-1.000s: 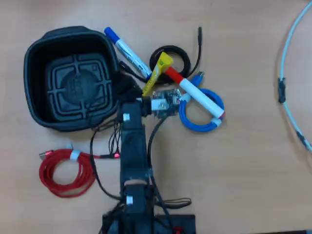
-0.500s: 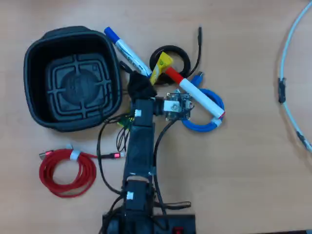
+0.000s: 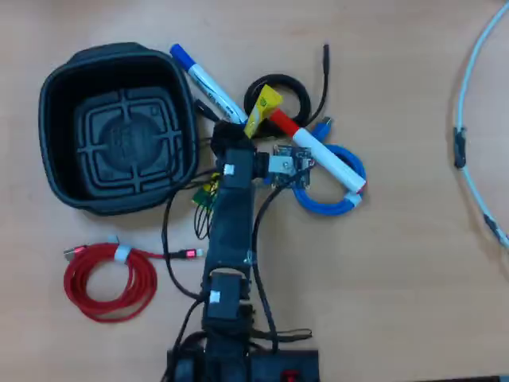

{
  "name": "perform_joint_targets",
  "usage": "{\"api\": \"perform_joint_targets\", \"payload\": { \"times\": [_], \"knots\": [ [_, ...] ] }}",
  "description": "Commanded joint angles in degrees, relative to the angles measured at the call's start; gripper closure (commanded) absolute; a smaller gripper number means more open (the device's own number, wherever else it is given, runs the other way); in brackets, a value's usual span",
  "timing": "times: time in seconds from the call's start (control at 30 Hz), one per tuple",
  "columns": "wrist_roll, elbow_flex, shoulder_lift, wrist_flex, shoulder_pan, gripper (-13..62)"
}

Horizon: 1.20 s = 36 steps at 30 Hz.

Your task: Pick up the yellow instant coffee stick, then put it in the black bowl

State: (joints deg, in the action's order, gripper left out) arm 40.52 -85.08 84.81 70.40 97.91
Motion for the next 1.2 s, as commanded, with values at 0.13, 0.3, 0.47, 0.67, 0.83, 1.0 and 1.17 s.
{"api": "perform_joint_targets", "payload": {
  "times": [0.13,0.3,0.47,0.67,0.83,1.0,1.17],
  "knots": [
    [2.81,10.99,-2.81,-1.93,0.00,-3.1],
    [3.16,11.16,-5.27,-2.37,0.00,-3.1],
    [4.22,11.87,-7.21,-2.37,0.00,-3.0],
    [7.12,13.54,-9.23,-2.37,-0.62,-3.0],
    [9.23,15.29,-12.22,-2.37,-1.58,-3.1],
    [12.48,15.38,-14.68,-2.37,-1.49,-2.9],
    [12.48,15.21,-16.44,-2.29,-0.97,-3.0]
  ]
}}
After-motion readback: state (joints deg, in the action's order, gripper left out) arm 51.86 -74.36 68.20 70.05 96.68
